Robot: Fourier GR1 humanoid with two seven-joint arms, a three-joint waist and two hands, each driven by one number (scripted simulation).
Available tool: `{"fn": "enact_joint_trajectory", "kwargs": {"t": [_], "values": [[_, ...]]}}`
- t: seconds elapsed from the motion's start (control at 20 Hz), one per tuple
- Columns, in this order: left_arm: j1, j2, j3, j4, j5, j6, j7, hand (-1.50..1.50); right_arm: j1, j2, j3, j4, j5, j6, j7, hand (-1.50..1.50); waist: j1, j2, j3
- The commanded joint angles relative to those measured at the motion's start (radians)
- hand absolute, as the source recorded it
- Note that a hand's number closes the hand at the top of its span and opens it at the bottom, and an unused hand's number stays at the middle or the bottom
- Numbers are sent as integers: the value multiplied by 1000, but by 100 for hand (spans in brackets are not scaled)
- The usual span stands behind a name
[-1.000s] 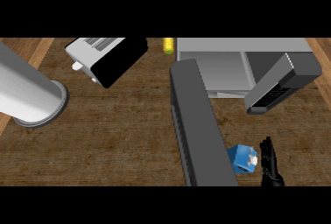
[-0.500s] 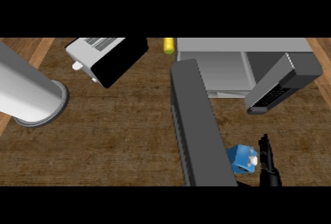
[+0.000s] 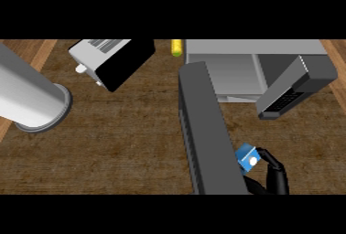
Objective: Pick up the milk, place it into the microwave and close the microwave
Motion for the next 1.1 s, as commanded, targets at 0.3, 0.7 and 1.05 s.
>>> {"fn": "enact_joint_trajectory", "kwargs": {"t": [0.3, 0.7, 1.05], "values": [[-15, 27, -7, -2, 15, -4, 5, -150, -351, -179, -91, 327, -39, 288, -90, 150, 34, 12, 5], [-11, 24, 36, 4, 56, -13, 10, -150, -436, -166, -51, 470, -17, 502, -201, 150, 13, 5, 2], [64, -8, 73, 26, 71, -81, -57, -150, -428, -138, -15, 335, 6, 466, -133, 150, 3, -2, 0]]}}
